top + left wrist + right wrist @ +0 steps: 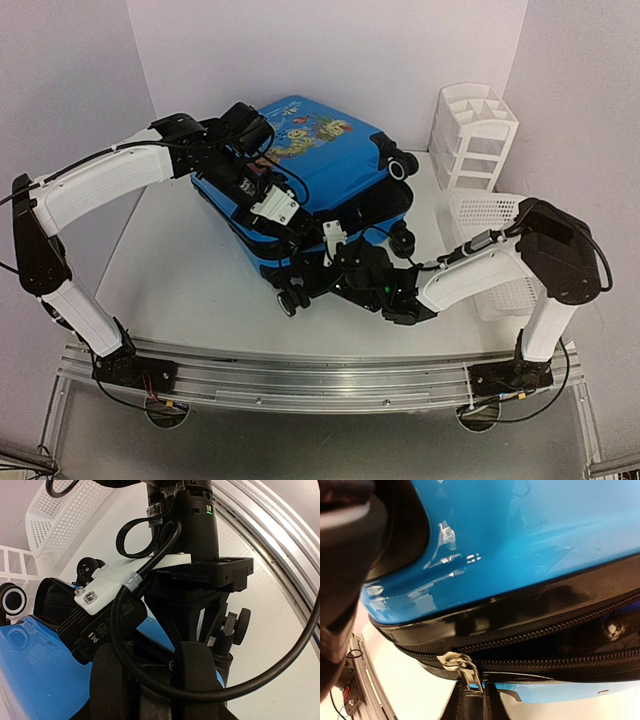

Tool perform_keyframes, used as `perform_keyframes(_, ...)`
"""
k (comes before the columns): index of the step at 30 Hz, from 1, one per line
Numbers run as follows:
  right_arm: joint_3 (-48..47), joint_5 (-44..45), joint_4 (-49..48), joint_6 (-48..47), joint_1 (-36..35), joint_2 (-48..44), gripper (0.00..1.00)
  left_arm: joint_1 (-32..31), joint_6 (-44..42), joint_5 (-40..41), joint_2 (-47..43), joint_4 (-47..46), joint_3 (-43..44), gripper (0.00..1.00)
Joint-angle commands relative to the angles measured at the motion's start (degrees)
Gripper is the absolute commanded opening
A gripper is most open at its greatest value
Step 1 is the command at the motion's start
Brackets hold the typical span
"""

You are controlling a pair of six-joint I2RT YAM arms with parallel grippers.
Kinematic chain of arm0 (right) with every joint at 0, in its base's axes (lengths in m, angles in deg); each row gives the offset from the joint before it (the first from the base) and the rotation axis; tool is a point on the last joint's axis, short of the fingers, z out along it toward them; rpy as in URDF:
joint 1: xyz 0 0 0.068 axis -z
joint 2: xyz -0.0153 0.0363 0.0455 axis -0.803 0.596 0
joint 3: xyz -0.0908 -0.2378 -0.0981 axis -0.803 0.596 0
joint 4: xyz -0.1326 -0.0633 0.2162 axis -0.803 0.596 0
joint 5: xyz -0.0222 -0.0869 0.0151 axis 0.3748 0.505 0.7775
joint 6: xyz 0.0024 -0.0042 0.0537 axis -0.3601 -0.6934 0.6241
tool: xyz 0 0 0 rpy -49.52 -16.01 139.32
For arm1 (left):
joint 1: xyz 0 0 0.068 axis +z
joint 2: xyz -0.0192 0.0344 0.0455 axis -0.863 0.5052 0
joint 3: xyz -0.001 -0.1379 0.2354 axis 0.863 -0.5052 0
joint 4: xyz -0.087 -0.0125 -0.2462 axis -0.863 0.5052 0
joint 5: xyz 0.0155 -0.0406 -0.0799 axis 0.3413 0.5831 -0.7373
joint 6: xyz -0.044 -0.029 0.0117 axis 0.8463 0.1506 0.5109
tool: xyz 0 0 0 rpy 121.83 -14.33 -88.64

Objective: Open, take out, and arrange the luggage

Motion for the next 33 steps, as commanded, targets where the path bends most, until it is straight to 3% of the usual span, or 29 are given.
perform_keyframes(1, -5.34, 0.08, -6.84, 0.89, 1.77, 0.68, 0.01, -1.06, 10.73, -15.85, -6.25, -5.61, 4.85, 0.00)
perform_keyframes(12, -5.21, -5.96, -8.00, -1.46, 1.77, -0.14, 0.00, -1.02, 10.32, -15.19, -6.84, -5.61, 3.83, 0.00)
perform_keyframes(17, -5.19, -3.27, -8.70, -2.11, 1.77, -0.47, 0.13, -1.02, 10.12, -15.08, -6.85, -5.62, 3.70, 0.00)
perform_keyframes(23, -6.27, -0.31, -8.78, -3.07, 1.77, -0.15, 0.09, -1.04, 10.13, -15.24, -6.78, -5.83, 3.71, 0.00)
perform_keyframes(27, -5.82, 1.62, -8.78, -1.94, 1.75, 0.16, 0.00, -1.02, 10.30, -15.34, -6.88, -5.94, 3.60, 0.00)
perform_keyframes(33, -6.77, -0.35, -8.94, -3.94, 1.75, 0.61, 0.00, -1.03, 11.65, -15.45, -7.23, -7.03, 3.49, 0.00)
